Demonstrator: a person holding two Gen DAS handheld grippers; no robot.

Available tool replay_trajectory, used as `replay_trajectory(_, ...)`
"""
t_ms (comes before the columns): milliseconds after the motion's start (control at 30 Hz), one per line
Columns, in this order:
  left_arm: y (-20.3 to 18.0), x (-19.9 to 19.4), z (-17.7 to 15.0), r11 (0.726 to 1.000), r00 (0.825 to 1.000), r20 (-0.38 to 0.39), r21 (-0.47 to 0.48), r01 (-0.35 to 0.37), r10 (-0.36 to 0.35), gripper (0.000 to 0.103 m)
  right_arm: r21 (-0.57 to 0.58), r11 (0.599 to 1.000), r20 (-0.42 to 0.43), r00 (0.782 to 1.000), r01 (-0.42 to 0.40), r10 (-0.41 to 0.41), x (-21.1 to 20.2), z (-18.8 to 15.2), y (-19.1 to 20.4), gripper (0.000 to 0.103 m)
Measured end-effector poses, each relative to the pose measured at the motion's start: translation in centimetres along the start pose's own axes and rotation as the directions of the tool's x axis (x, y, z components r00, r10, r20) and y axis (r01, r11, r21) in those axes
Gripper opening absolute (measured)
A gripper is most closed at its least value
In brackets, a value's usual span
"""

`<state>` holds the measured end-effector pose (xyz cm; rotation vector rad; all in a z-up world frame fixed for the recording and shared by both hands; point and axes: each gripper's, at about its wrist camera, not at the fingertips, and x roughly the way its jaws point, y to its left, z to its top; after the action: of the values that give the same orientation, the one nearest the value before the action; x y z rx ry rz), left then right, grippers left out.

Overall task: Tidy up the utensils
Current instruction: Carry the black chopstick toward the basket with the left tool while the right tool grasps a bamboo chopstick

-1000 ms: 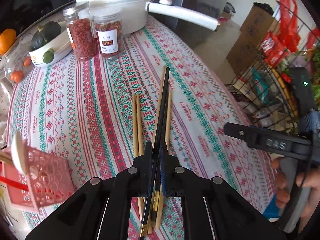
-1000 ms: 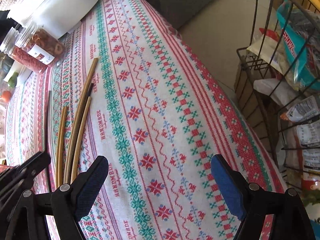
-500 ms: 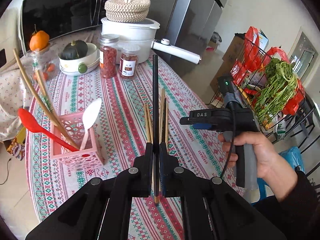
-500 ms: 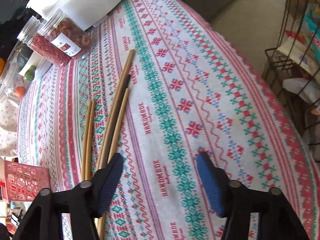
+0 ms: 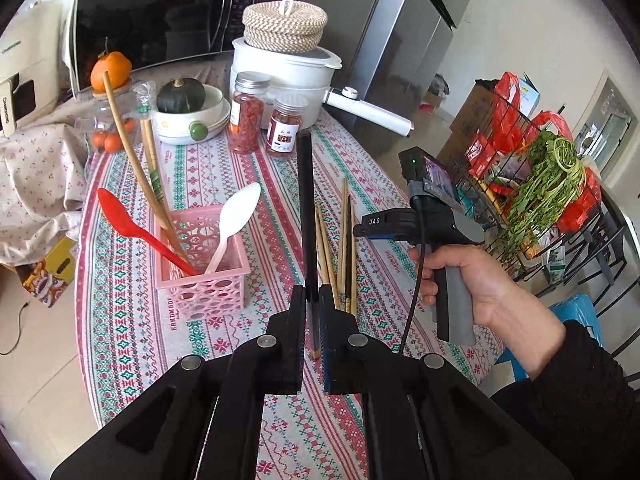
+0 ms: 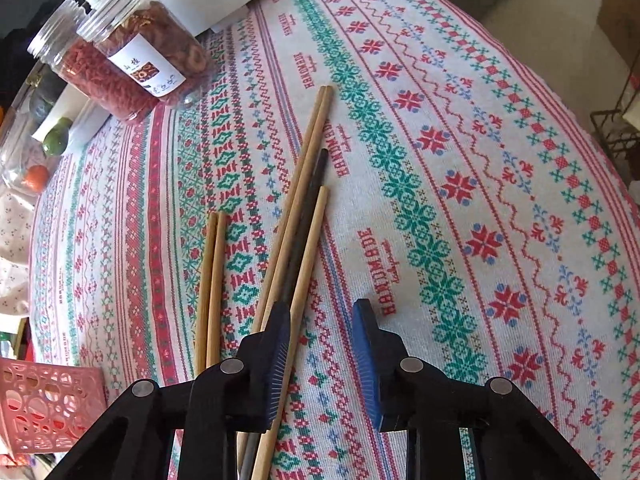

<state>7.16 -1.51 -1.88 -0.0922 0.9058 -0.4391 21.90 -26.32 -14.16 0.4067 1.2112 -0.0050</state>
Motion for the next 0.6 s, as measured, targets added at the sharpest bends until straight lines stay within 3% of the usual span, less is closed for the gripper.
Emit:
replay_trajectory(133,0.2,-0.2,0.2,1.000,1.000,0.004,-0.009,-0.003,0.003,0.006,-0.061,0.995,0.011,0.997,0.078,-0.077,0.2,-0.4,1.3,0.025)
replay_trajectory(400,0.2,-0.5,0.5,1.000,1.000,0.017,-0.019,0.001,-0.001,0.006,-0.038,0.998,-0.015,0.998,0.057,-0.057,0.1,-1.0,1.3,0.025)
replay_trajectory(600,0.4,-0.3,0.6,1.000,1.000,0.006,-0.028,-0.005,0.005,0.006,-0.119,0.986,-0.024,0.992,0.120,-0.124,0.4,-1.6,2.8,0.025)
